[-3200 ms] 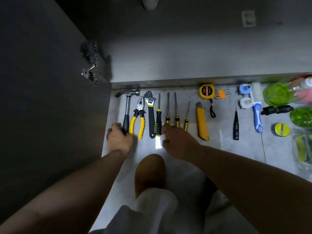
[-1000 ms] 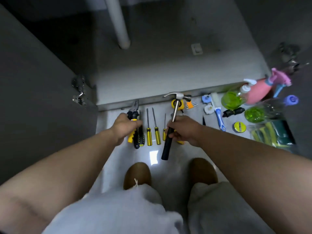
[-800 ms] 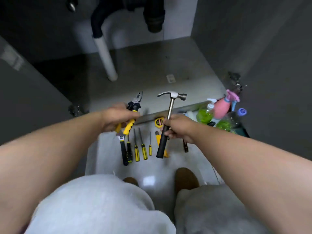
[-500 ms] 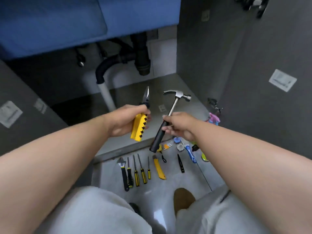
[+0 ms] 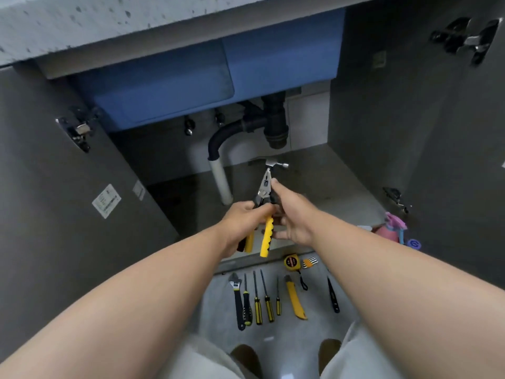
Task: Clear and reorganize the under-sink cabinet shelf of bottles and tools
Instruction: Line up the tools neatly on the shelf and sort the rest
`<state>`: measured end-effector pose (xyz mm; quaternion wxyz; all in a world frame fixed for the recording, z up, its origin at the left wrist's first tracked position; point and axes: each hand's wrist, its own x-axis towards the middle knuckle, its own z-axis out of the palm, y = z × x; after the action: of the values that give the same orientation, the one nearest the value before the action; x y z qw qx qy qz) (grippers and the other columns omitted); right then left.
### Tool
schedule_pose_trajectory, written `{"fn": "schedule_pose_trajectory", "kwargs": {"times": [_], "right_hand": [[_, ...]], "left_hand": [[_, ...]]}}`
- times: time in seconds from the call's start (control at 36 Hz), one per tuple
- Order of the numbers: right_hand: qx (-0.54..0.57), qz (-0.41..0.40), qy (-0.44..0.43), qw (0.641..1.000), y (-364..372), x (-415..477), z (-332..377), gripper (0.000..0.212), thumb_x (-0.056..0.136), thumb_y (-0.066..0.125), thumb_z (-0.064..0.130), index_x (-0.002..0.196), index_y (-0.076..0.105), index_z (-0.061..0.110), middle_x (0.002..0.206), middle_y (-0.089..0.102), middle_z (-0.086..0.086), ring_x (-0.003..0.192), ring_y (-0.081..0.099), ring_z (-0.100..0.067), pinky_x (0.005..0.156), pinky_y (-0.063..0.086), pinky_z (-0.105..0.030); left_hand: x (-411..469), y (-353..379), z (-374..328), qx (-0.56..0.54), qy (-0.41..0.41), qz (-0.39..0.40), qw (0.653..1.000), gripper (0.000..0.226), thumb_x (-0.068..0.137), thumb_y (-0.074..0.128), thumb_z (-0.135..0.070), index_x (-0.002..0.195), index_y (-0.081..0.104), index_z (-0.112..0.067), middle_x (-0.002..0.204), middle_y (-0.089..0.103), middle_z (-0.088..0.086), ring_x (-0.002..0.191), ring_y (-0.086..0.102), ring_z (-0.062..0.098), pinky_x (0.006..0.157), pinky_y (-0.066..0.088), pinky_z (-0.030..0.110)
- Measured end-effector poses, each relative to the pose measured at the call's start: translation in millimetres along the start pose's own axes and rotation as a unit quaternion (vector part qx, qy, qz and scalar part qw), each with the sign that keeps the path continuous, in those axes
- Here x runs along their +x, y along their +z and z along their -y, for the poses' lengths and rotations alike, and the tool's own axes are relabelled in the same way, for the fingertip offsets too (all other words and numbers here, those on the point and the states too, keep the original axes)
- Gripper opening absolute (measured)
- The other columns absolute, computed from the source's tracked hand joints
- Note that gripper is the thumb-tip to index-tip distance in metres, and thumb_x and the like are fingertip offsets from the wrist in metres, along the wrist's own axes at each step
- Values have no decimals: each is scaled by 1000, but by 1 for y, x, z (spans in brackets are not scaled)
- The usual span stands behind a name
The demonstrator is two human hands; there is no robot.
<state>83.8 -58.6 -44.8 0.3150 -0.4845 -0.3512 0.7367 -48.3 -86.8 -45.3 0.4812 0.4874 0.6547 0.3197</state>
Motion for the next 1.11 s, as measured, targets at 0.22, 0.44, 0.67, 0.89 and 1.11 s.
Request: {"fn": "schedule_pose_trajectory", "kwargs": {"times": [0.22, 0.44, 0.67, 0.89, 1.11], "right_hand": [[-118, 141, 9, 983, 22, 53, 6, 41, 92, 68, 40, 129, 60, 24, 123, 69, -8, 114, 65, -22, 105, 46, -52], [-102, 180, 58, 977, 32, 137, -19, 40, 99, 58, 10, 136, 52, 22, 96, 63, -7, 71, 58, -11, 57, 37, -23], [-79, 78, 138, 984, 31, 209, -58, 17, 104, 51, 19, 118, 60, 24, 88, 74, -9, 71, 65, -17, 64, 49, -28], [-79, 72, 151, 983, 15, 241, -75, 23, 106, 48, 28, 121, 58, 13, 82, 67, -13, 66, 70, -20, 69, 61, -37], [-66, 77, 123, 987, 23, 262, -96, 27, 103, 52, 34, 119, 55, 13, 80, 71, -11, 70, 72, -21, 68, 61, -35]], "left_hand": [[61, -32, 27, -123, -38, -90, 988, 41, 88, 68, -46, 106, 71, -9, 85, 77, 3, 81, 72, 21, 67, 53, 27], [120, -66, 83, -144, -108, 15, 983, 48, 84, 61, -71, 89, 73, -25, 85, 73, 4, 78, 68, 17, 68, 45, 28], [172, -78, 165, -23, -140, -170, 975, 38, 93, 50, -64, 99, 46, -27, 77, 54, 1, 67, 50, 20, 67, 41, 34], [213, -97, 211, 107, -221, -200, 949, 73, 97, 52, -8, 155, 8, -3, 149, 43, 22, 134, 48, 39, 113, 39, 48], [239, -105, 227, 189, -255, -220, 923, 55, 103, 44, -11, 153, 22, -2, 152, 41, 19, 139, 42, 33, 117, 31, 39]]}}
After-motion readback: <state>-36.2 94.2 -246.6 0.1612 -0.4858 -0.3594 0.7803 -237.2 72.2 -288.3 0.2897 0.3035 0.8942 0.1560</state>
